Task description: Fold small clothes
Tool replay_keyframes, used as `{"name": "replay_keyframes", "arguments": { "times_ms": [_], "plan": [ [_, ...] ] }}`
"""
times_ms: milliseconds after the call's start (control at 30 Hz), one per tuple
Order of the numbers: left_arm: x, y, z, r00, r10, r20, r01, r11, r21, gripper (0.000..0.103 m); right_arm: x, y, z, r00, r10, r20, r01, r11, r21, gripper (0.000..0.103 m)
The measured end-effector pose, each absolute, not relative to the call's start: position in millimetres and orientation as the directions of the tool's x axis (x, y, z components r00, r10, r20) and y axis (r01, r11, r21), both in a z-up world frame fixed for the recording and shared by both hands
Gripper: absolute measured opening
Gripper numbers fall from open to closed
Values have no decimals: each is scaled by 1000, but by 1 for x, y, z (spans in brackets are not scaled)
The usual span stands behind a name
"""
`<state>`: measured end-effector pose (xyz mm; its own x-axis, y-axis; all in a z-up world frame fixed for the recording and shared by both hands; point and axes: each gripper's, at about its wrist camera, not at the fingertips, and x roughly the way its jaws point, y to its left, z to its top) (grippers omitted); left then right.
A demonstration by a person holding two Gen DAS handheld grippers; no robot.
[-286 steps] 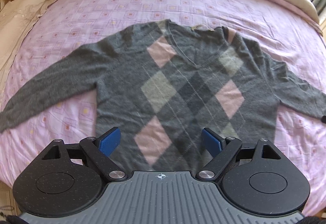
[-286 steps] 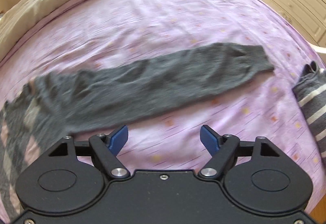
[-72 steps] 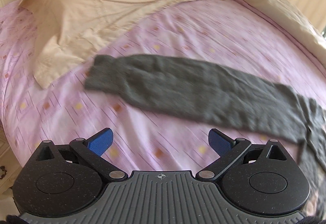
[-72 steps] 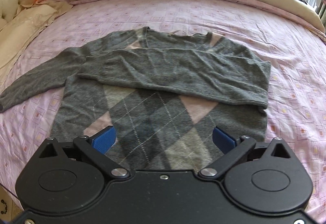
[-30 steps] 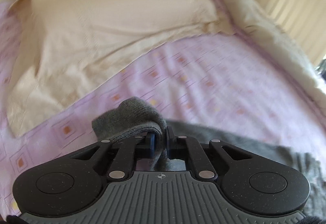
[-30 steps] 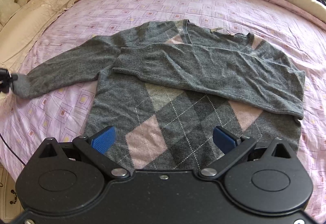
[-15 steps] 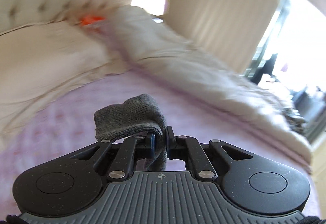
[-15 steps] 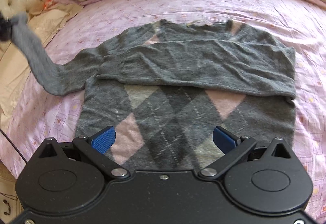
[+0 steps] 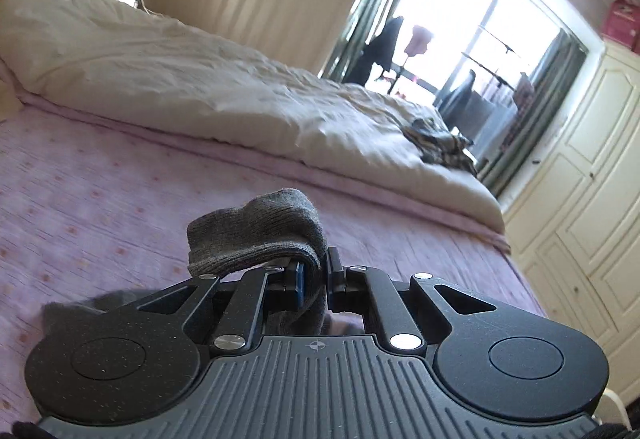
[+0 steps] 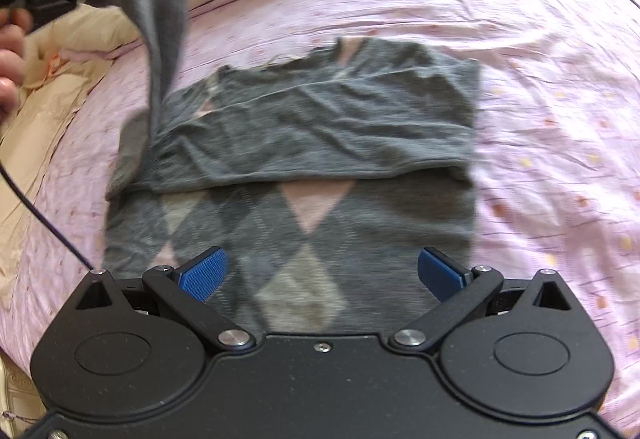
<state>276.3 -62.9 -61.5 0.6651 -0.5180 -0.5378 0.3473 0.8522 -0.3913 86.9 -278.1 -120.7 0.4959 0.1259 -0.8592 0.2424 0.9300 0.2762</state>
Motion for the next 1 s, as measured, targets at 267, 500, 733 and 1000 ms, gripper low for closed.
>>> {"name": "replay_keyframes", "arguments": {
  "times_ms": [267, 500, 733, 1000],
  "plan": [
    [267, -137, -119, 513, -487, -706, 449, 854, -263, 32, 78, -307, -131, 476, 115, -872, 283, 919, 275, 102],
    [238, -135, -129, 495, -444, -747, 577, 811, -100, 44, 81, -308, -138, 467, 123, -876, 297, 911, 286, 102],
    [214, -65, -159, 533, -224, -816, 515, 851, 103, 45, 90, -295, -133, 471, 123, -873, 291, 913, 286, 102],
    [222, 27, -183, 563, 65, -824, 310, 908, 283, 45, 102, -268, -129, 454, 125, -882, 252, 932, 262, 102]
  ]
}}
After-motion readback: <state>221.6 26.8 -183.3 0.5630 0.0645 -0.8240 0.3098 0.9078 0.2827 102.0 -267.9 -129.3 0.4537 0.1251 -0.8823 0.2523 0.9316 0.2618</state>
